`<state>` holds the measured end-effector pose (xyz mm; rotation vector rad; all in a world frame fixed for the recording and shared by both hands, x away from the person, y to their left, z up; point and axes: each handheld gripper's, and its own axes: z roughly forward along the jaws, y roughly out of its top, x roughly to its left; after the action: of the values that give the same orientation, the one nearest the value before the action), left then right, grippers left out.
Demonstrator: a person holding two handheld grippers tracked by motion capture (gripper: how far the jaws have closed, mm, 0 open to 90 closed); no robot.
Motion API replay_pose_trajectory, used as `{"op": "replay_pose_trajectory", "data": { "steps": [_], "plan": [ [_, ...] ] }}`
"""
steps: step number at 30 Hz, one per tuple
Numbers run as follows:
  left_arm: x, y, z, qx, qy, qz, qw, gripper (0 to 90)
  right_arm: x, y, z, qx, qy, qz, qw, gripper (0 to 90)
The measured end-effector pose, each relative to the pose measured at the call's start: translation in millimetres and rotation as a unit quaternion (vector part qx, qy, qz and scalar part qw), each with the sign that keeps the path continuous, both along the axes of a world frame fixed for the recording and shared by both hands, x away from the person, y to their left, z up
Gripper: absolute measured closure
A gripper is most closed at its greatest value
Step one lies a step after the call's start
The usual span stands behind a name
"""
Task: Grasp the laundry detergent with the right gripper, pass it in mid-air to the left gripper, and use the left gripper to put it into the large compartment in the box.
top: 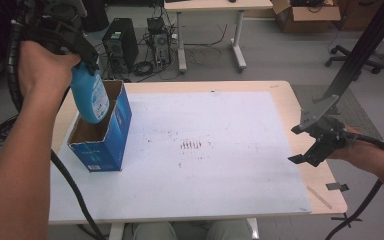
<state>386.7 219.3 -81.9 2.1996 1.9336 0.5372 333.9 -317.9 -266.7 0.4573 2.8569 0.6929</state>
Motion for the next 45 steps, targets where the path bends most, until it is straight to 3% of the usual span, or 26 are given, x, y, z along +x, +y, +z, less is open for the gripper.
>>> {"op": "replay_pose_trajectory", "data": {
  "steps": [9,22,26,34,45],
  "plan": [
    [9.7,16.2,-36.4,-0.005,0.002,0.023,0.9997,38.0,-0.2,-3.1,-5.3,0.004,0.003,-0.005,1.0000,7.0],
    [16.6,30.9,-91.5,-0.002,0.010,0.018,0.9998,37.9,0.7,-3.0,-8.6,0.001,0.007,-0.010,0.9999,7.0],
    [17.9,35.6,-108.7,-0.009,0.015,0.017,0.9997,37.9,0.5,-1.9,-11.1,-0.001,0.009,-0.012,0.9999,7.0],
    [21.2,36.6,-142.3,-0.008,0.015,0.015,0.9997,38.0,1.4,-0.2,-16.6,-0.005,0.016,-0.014,0.9998,7.0],
    [24.6,36.3,-171.0,-0.012,0.027,0.011,0.9995,38.0,2.7,1.3,-21.8,-0.005,0.022,-0.015,0.9996,7.1]
  ]
}}
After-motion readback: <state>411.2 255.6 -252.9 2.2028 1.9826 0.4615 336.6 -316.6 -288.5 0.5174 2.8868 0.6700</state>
